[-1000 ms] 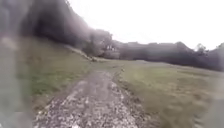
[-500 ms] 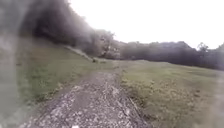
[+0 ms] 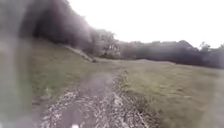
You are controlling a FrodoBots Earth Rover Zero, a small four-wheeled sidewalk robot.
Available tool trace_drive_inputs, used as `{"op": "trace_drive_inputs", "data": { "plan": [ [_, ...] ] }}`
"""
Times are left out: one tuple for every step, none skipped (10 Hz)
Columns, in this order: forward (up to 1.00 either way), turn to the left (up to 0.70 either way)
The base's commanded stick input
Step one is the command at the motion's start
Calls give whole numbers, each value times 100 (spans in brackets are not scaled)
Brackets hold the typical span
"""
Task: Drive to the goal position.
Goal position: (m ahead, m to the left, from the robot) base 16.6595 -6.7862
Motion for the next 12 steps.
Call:
{"op": "trace_drive_inputs", "data": {
  "plan": [
    [100, 0],
    [100, 0],
    [100, 0],
    [100, 0],
    [100, 0],
    [100, 0],
    [100, 0],
    [100, 0],
    [100, 0],
    [100, 0],
    [100, 0],
    [100, 0]
  ]
}}
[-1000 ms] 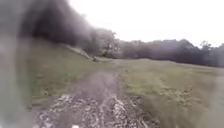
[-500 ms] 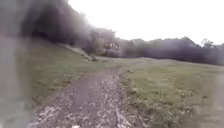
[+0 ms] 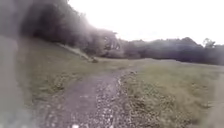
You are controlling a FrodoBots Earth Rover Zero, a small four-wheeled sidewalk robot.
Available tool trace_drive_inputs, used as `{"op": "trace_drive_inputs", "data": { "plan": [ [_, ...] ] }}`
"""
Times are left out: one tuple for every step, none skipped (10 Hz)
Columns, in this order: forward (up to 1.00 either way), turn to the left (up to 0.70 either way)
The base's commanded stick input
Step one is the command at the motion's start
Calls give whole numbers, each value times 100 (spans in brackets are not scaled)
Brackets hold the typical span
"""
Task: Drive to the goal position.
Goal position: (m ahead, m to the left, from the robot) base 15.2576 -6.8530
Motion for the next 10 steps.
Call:
{"op": "trace_drive_inputs", "data": {
  "plan": [
    [100, 0],
    [100, 0],
    [100, 0],
    [100, 0],
    [100, 0],
    [100, 0],
    [100, 0],
    [100, 0],
    [100, 0],
    [100, 0]
  ]
}}
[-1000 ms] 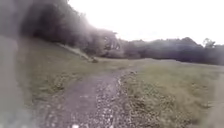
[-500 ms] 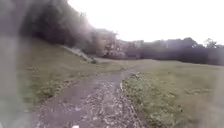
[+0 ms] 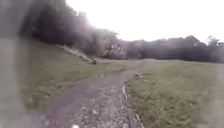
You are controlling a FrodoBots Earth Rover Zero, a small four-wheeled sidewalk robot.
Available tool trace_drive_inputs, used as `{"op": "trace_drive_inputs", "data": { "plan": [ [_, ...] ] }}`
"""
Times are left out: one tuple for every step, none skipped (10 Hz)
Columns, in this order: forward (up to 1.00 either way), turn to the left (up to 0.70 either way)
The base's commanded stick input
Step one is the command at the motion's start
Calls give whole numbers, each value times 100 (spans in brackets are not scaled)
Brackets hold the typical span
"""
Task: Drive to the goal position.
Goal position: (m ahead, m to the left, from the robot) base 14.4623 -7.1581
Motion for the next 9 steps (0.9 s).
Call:
{"op": "trace_drive_inputs", "data": {
  "plan": [
    [100, 0],
    [100, 0],
    [100, 0],
    [100, 0],
    [100, 0],
    [100, 0],
    [100, 0],
    [100, 0],
    [100, 0]
  ]
}}
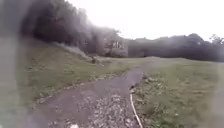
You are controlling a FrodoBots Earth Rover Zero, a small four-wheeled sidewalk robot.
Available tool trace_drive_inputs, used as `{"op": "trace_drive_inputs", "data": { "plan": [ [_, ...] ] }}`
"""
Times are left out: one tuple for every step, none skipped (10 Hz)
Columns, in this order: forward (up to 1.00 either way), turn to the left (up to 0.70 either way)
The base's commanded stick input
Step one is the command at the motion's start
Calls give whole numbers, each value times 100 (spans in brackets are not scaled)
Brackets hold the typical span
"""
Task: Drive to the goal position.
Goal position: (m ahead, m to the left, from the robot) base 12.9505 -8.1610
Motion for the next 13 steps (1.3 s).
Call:
{"op": "trace_drive_inputs", "data": {
  "plan": [
    [100, 0],
    [100, 0],
    [100, 0],
    [100, 0],
    [100, -12],
    [100, -39],
    [100, -28],
    [100, -16],
    [100, -4],
    [100, 0],
    [100, 0],
    [100, -8],
    [100, -9]
  ]
}}
